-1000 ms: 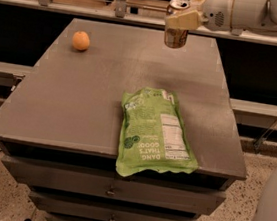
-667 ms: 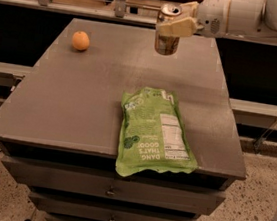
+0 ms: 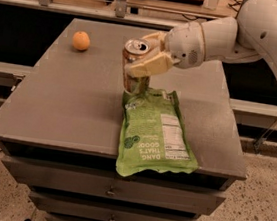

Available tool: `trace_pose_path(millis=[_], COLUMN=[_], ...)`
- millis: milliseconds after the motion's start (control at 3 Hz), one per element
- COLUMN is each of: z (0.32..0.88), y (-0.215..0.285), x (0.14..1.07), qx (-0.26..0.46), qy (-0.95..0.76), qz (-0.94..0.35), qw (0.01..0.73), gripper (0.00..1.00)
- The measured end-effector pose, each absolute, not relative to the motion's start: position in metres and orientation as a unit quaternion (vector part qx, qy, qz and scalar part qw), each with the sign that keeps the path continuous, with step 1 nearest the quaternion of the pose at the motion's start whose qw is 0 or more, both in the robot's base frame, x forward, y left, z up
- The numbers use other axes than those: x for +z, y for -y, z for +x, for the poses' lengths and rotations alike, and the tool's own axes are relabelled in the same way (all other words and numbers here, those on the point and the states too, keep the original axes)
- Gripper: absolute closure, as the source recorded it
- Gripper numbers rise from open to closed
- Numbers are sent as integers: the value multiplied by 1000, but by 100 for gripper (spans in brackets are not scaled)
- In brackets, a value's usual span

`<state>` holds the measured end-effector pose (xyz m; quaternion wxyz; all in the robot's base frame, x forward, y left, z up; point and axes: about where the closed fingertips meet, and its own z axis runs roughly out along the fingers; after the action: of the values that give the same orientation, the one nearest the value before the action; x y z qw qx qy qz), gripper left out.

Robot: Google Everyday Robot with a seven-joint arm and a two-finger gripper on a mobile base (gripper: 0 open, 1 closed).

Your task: Move orange can near green rice chip bag

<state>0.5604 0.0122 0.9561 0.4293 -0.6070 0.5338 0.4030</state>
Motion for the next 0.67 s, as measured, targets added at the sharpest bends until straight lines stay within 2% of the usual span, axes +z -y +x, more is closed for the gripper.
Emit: trace_pose_path(millis=[333, 667], z=[504, 471], y=[-42, -57], x=[951, 953], qx=[453, 483], qy=[-490, -459], qz=[-633, -646], qw=[391, 372], gripper=[100, 100])
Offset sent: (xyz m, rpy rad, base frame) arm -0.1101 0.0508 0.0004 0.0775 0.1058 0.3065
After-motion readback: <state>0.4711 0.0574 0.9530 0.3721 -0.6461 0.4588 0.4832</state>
